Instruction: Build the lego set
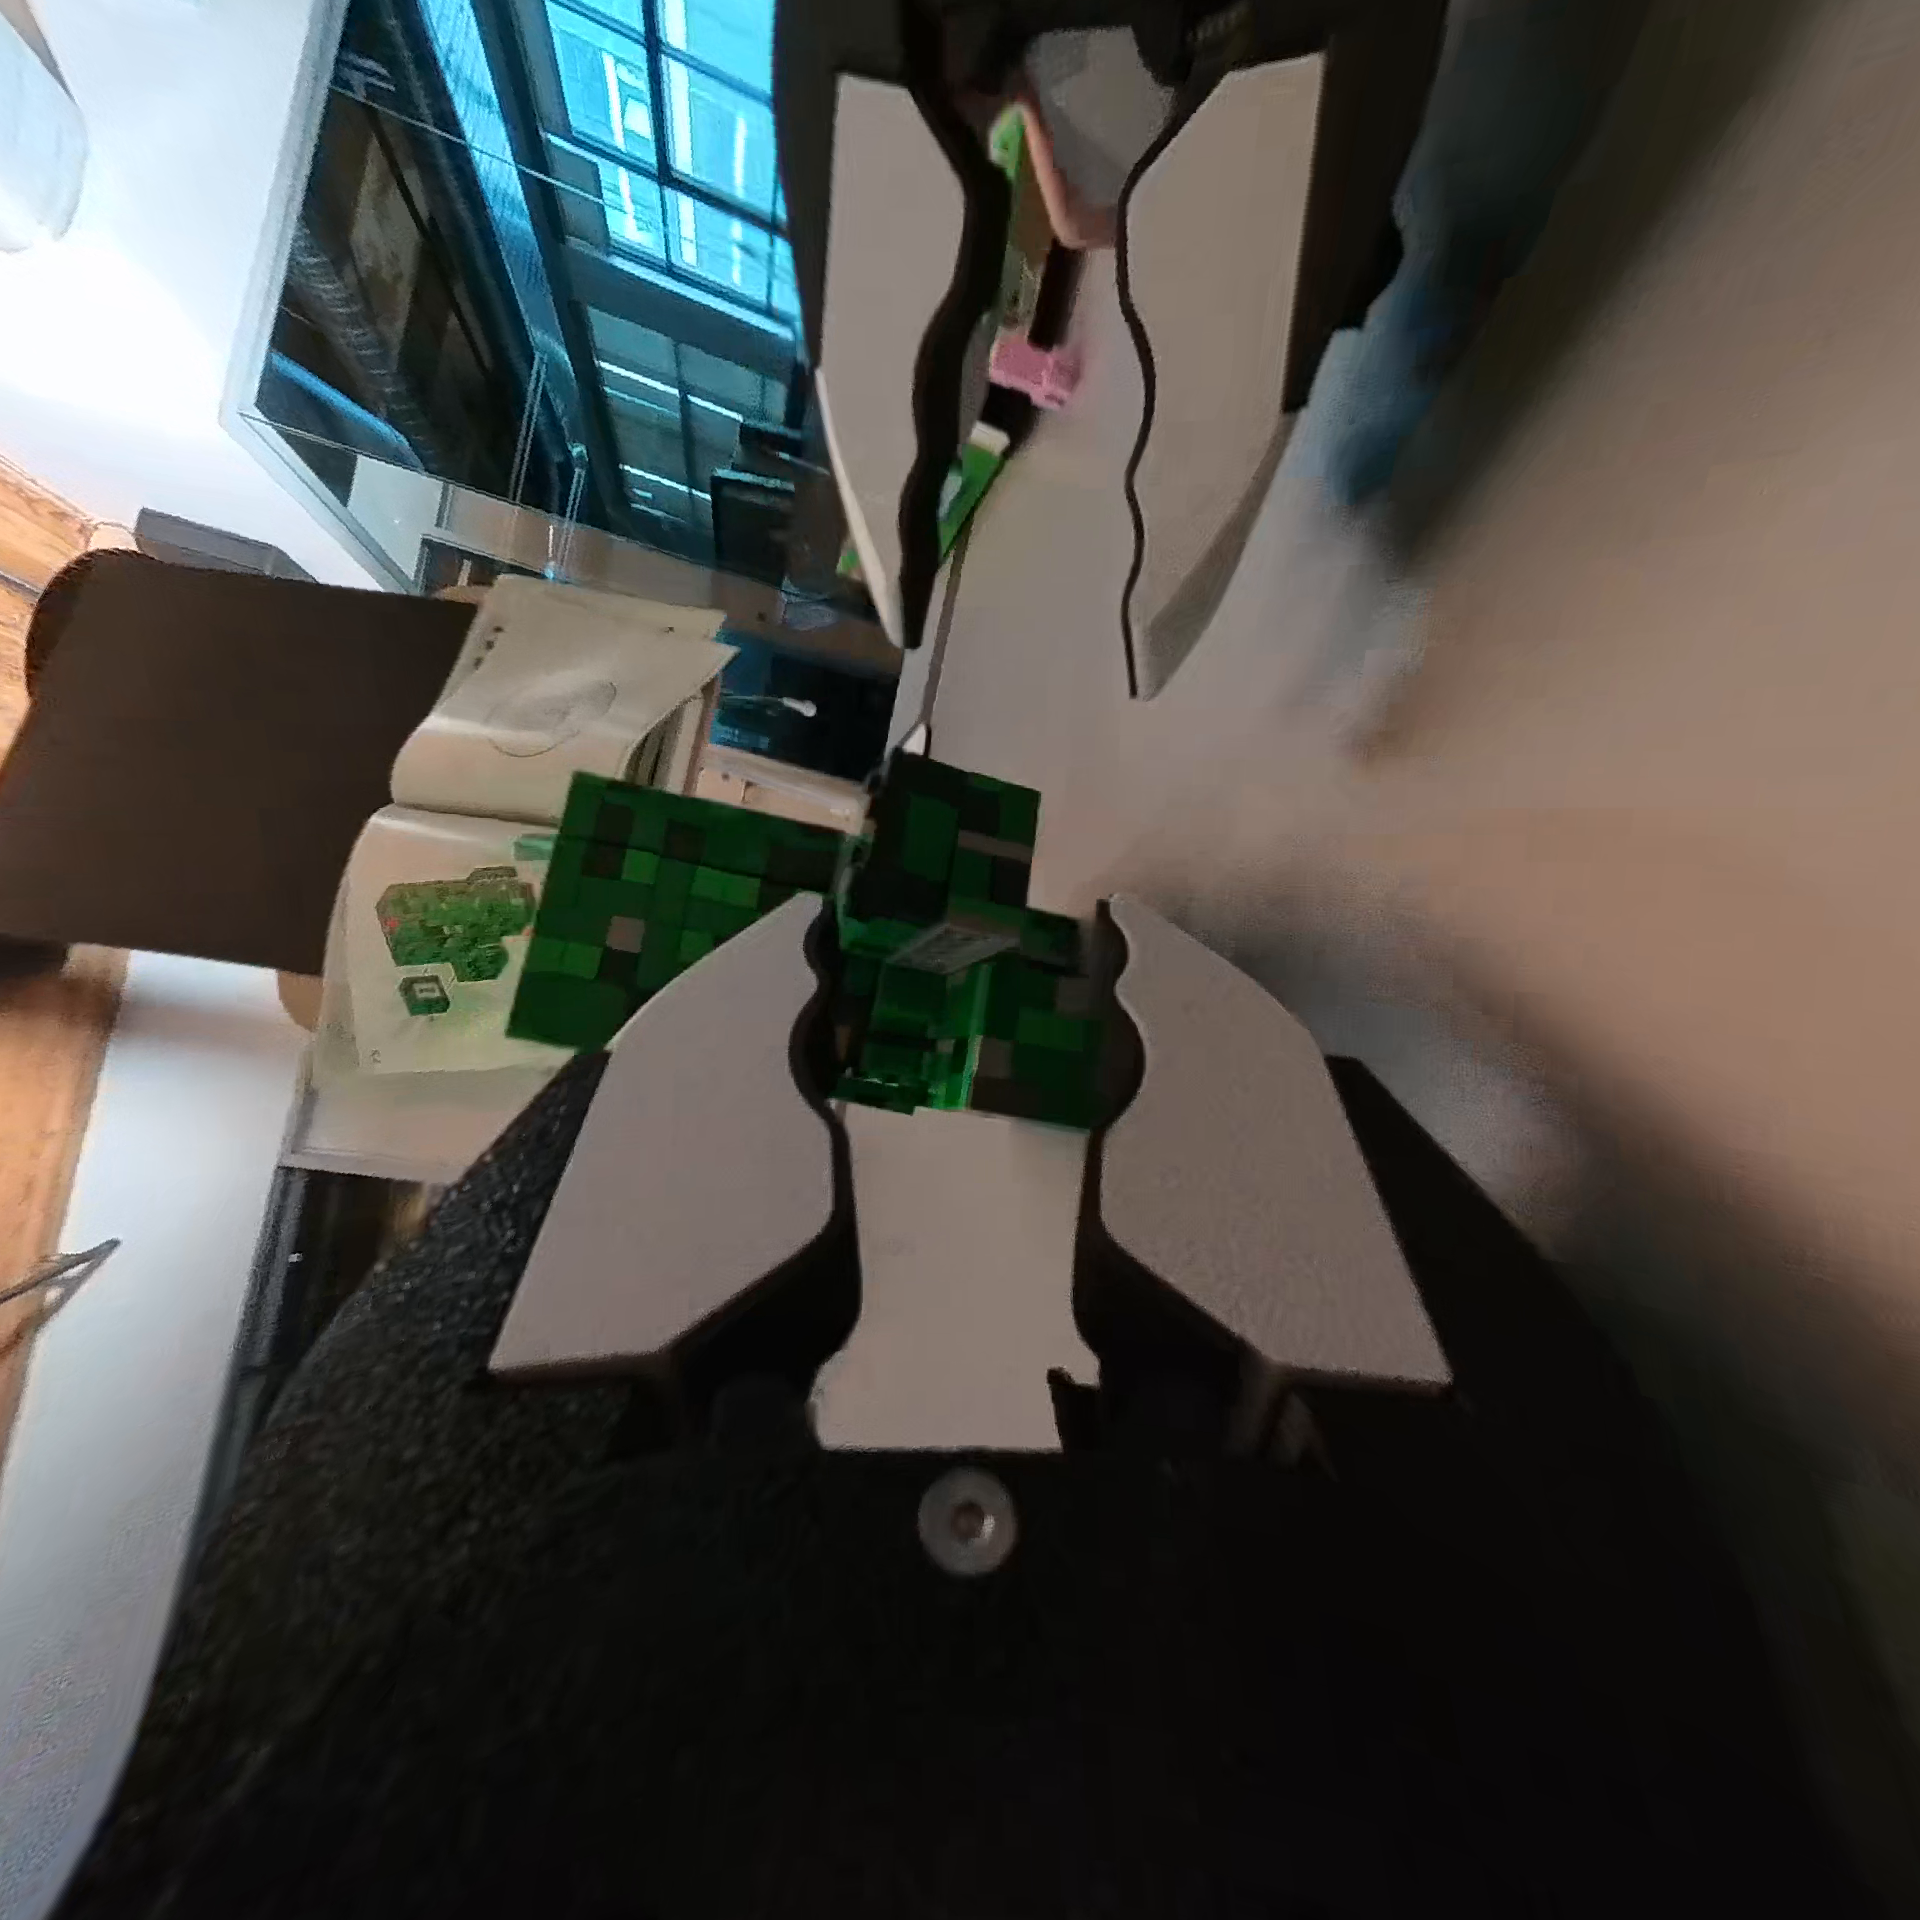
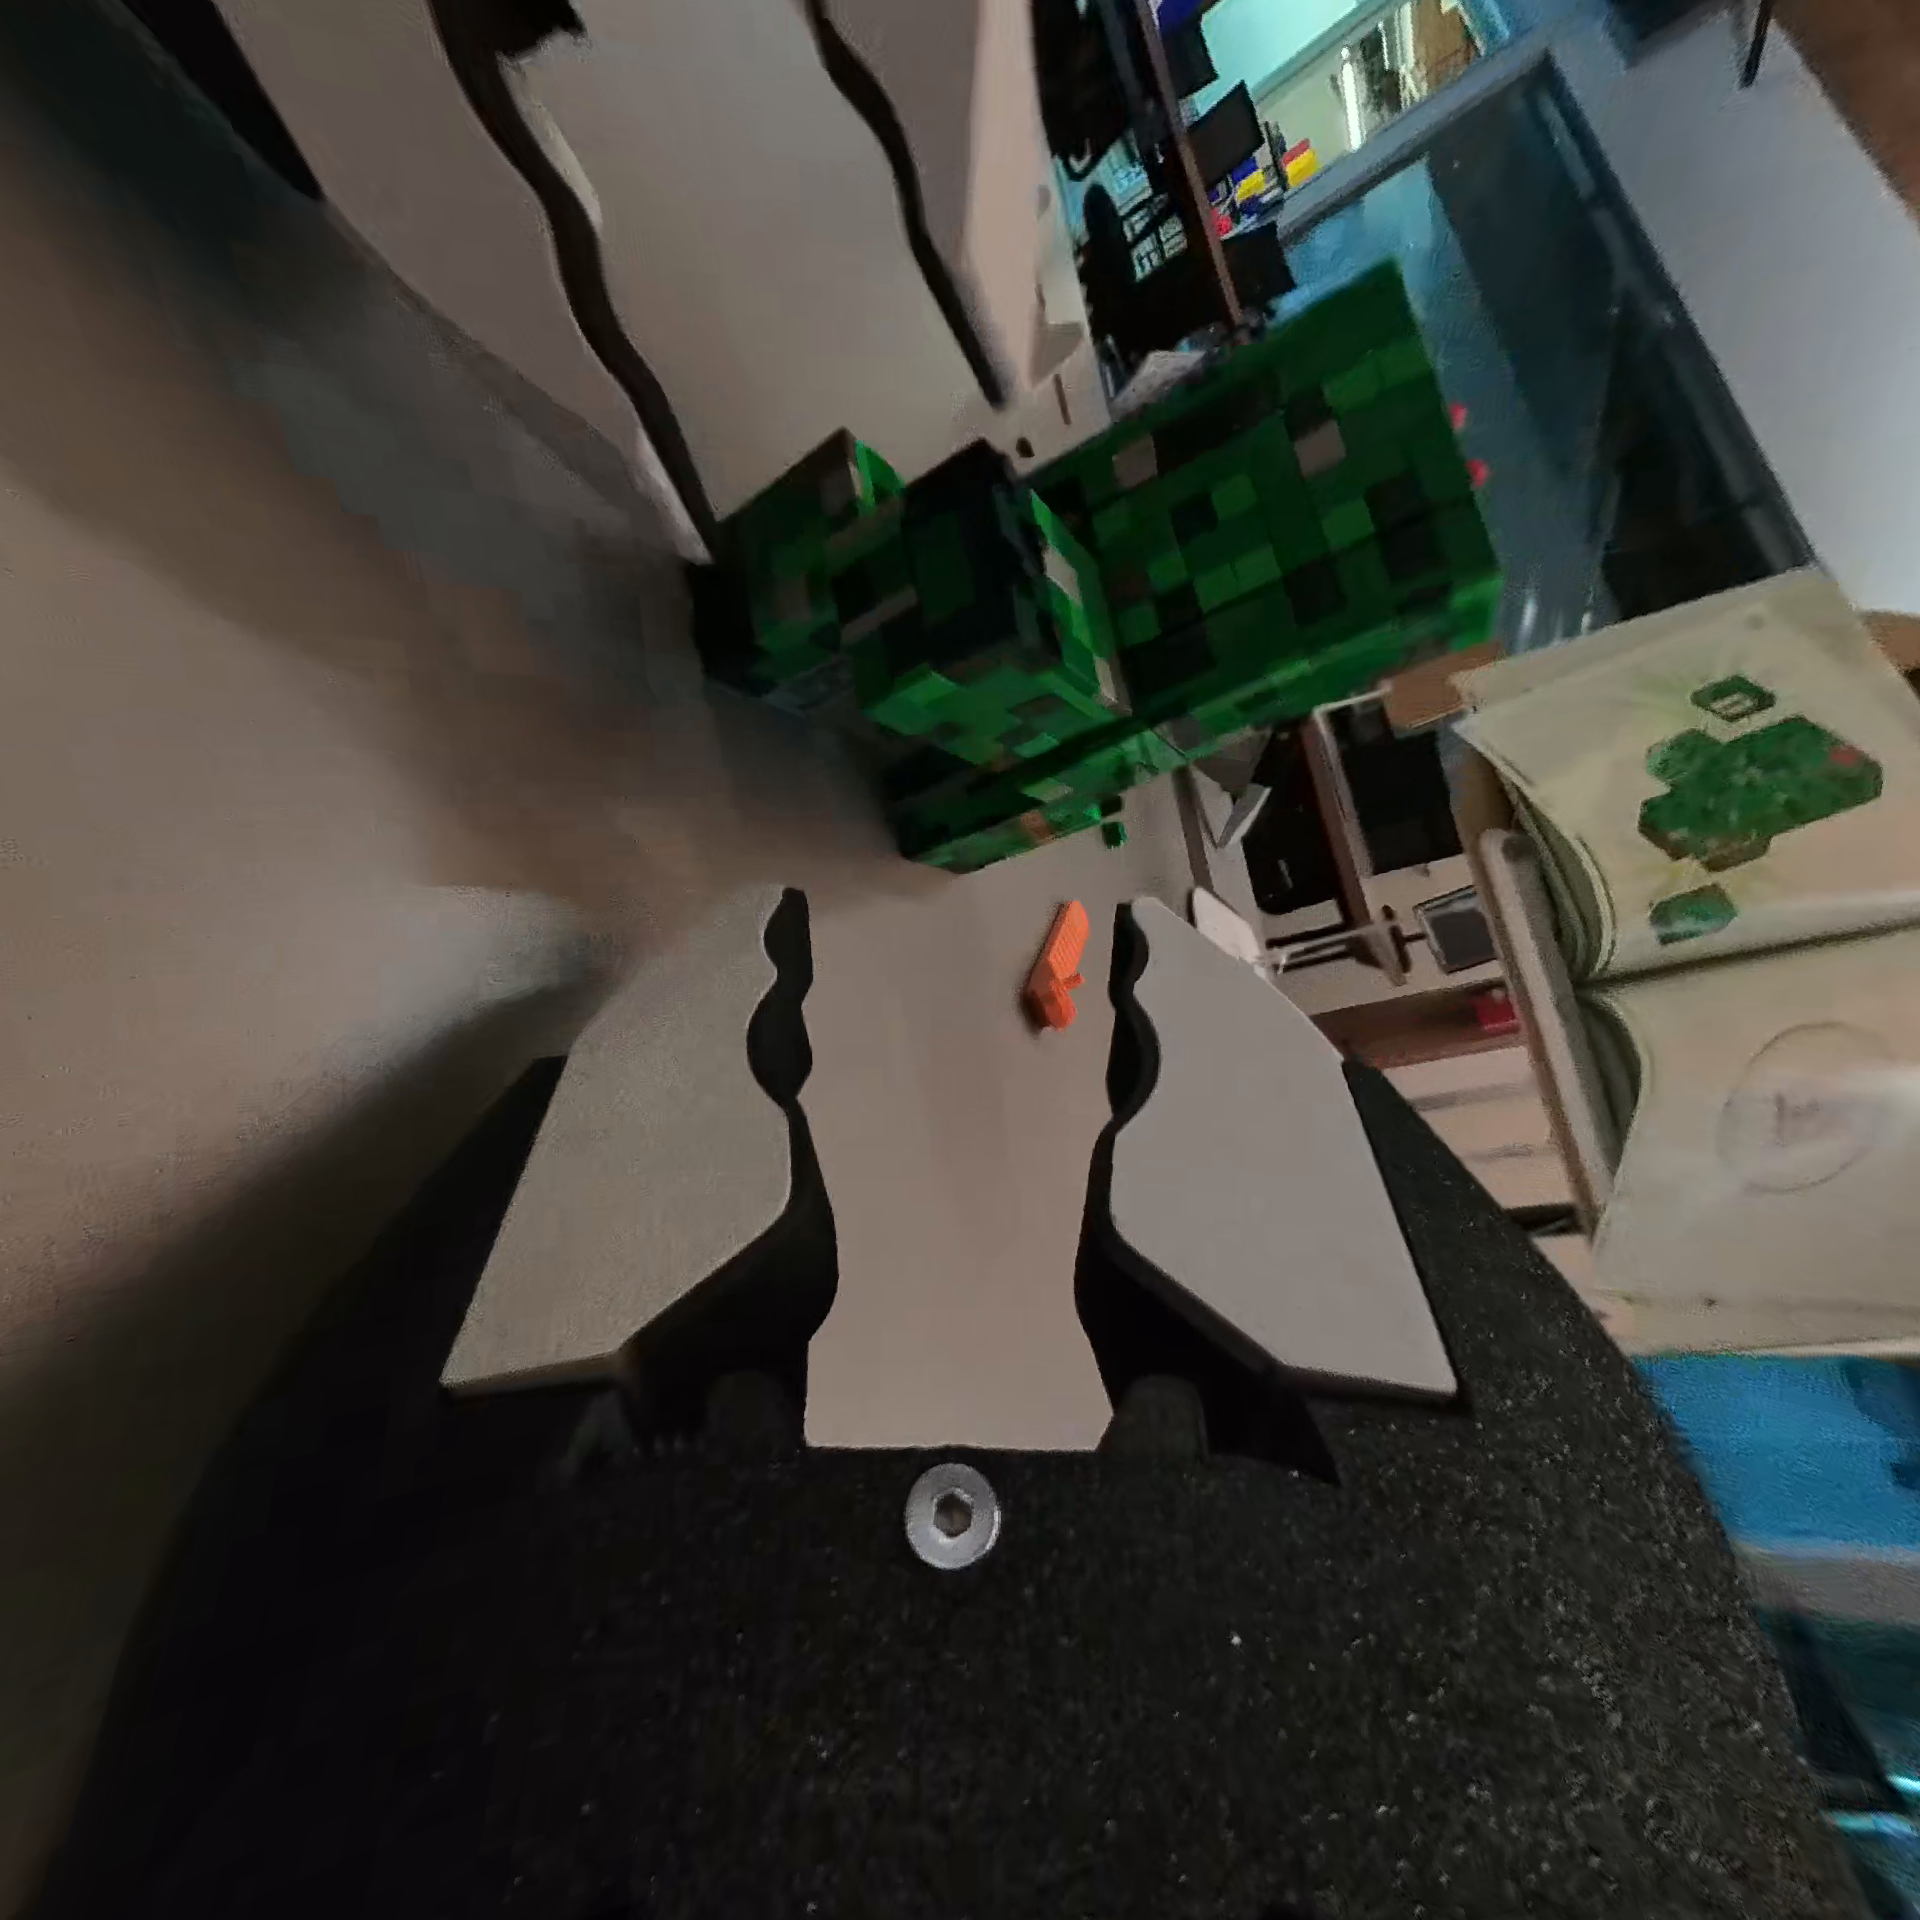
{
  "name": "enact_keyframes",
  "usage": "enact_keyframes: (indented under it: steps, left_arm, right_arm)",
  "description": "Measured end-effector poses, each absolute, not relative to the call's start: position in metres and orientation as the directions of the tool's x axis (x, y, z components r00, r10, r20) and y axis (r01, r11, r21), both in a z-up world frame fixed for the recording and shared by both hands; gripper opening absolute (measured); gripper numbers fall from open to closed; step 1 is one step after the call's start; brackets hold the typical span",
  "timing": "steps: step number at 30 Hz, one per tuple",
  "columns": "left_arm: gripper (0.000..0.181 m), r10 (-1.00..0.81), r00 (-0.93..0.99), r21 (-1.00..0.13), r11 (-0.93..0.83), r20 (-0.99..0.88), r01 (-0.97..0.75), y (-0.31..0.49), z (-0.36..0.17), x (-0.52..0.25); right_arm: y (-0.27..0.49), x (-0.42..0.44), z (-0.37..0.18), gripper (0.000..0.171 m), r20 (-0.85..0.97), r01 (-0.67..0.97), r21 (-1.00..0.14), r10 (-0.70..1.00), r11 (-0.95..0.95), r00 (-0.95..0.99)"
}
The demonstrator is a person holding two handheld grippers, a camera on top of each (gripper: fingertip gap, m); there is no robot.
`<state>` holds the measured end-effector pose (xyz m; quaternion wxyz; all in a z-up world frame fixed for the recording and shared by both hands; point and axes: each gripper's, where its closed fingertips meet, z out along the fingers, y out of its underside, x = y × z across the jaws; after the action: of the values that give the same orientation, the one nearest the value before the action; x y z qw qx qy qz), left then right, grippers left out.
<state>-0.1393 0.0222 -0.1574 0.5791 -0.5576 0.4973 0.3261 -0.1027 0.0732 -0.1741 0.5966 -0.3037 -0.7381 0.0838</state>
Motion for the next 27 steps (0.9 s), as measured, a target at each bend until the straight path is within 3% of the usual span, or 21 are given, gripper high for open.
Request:
enact_keyframes:
  steps: [4,7,13,19,27]
  left_arm:
    - [0.040,-0.198,0.395,-0.430,0.188,-0.897,-0.883,0.010,-0.152,-0.151]
    - [0.042,-0.213,0.433,-0.465,0.137,-0.876,-0.874,0.014,-0.157,-0.168]
    - [0.044,-0.255,0.480,-0.518,0.107,-0.840,-0.849,0.017,-0.160,-0.172]
    - [0.042,-0.288,0.537,-0.577,0.072,-0.793,-0.813,0.016,-0.163,-0.178]
    - [0.049,-0.459,0.671,-0.709,-0.115,-0.583,-0.695,0.024,-0.188,-0.175]
  right_arm:
    - [0.049,-0.102,-0.150,0.045,0.715,0.257,-0.646,0.688,0.719,-0.128]
    - [0.024,-0.116,-0.137,0.050,0.619,0.236,-0.722,0.760,0.650,-0.198]
    - [0.014,-0.133,-0.160,0.057,0.533,0.376,-0.685,0.782,0.623,-0.324]
    - [0.011,-0.131,-0.174,0.050,0.491,0.407,-0.678,0.789,0.612,-0.370]
    - [0.026,-0.131,-0.208,0.055,0.440,0.508,-0.637,0.815,0.579,-0.377]
